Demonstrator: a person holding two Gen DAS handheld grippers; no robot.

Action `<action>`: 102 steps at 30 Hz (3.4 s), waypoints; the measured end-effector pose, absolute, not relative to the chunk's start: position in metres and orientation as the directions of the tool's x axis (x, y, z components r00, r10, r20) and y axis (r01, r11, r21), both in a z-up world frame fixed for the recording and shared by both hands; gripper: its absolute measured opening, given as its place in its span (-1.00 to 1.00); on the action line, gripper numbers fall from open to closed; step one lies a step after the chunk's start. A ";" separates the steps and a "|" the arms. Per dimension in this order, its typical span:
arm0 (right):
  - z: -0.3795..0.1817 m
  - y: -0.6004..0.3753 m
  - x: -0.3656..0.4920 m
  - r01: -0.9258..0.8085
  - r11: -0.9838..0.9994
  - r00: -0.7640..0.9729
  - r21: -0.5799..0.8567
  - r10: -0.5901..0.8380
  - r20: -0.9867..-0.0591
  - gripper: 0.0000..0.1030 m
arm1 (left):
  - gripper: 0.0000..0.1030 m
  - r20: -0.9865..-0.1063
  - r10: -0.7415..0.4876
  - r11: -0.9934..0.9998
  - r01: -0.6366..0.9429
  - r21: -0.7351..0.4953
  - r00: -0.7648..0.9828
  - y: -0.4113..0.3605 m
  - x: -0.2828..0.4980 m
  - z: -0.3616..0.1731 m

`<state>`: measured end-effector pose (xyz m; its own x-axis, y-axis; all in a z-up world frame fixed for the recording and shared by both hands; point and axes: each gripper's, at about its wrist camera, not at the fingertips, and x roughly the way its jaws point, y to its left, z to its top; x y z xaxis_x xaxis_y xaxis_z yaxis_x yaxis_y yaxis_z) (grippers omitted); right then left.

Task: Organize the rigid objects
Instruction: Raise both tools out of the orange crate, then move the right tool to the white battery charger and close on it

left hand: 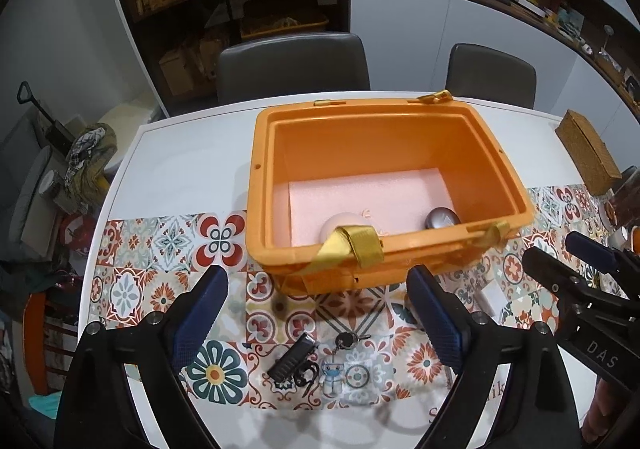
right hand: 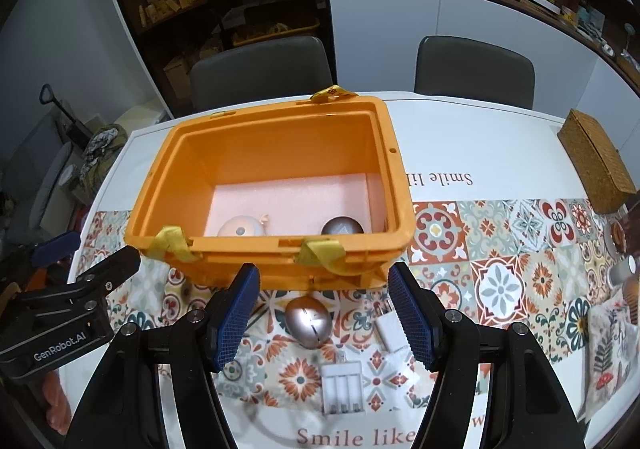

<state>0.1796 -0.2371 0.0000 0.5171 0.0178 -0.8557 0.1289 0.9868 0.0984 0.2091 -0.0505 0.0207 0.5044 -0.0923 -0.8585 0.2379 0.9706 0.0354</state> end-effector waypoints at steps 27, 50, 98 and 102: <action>-0.054 -0.251 0.114 0.192 0.975 0.427 0.109 0.017 -0.904 0.30 | 0.78 -0.904 -0.144 0.959 0.283 -0.027 0.402 -0.060 0.155 -0.036; -0.102 -0.272 0.064 0.316 0.939 0.334 0.133 0.022 -0.942 0.30 | 0.78 -0.923 -0.187 0.905 0.424 -0.029 0.337 -0.088 0.123 -0.077; -0.184 -0.211 0.098 0.035 0.999 0.247 0.015 0.006 -0.969 -0.05 | 0.78 -0.983 -0.090 0.972 0.228 -0.052 0.160 -0.045 0.106 -0.168; -0.184 -0.212 0.097 0.047 0.999 0.252 0.026 0.013 -0.968 -0.06 | 0.78 -0.979 -0.103 0.973 0.223 -0.062 0.177 -0.041 0.103 -0.167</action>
